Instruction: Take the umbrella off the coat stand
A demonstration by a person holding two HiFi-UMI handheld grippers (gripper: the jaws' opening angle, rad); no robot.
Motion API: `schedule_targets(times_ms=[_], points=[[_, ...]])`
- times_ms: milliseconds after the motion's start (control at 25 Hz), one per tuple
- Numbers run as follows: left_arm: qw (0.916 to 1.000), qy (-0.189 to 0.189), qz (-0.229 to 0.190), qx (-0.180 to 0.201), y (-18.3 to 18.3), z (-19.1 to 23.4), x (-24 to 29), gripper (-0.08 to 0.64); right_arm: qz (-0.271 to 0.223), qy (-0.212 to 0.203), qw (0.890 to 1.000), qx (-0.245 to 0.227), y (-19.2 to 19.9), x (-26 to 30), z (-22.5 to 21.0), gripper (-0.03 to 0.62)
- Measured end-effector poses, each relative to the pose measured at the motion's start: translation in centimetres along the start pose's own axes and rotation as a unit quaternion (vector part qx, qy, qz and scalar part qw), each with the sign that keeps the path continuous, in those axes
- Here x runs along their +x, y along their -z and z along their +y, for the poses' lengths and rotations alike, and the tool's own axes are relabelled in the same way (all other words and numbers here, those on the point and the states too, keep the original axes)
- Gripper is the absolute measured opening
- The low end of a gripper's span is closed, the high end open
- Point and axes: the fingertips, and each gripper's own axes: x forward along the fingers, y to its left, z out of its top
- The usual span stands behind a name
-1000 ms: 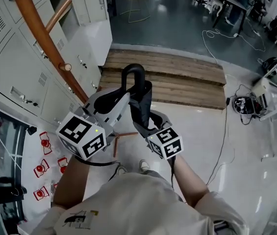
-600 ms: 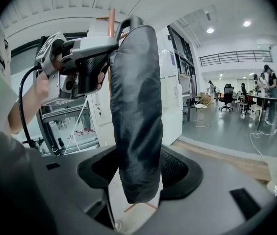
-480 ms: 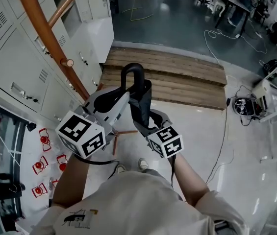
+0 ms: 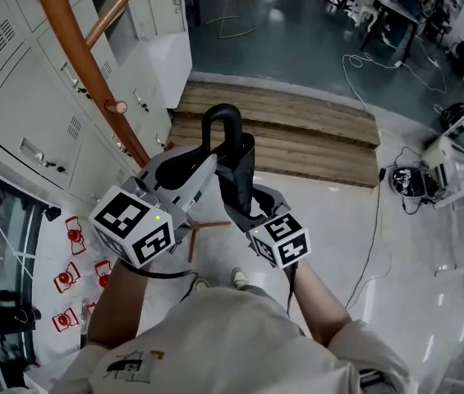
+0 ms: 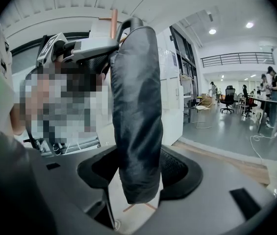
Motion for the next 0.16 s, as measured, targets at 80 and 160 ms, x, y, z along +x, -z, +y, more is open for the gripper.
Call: schedule_targets(times_ms=[80, 160], points=[[1.0000, -0.001, -0.001, -0.001, -0.20, -0.09, -0.07, 0.055, 0.000, -0.001, 1.000, -0.001, -0.16, -0.14, 0.08, 0.250], [1.0000, -0.002, -0.001, 0.000, -0.35, -0.20, -0.12, 0.055, 0.000, -0.002, 1.000, -0.001, -0.27, -0.26, 0.15, 0.250]])
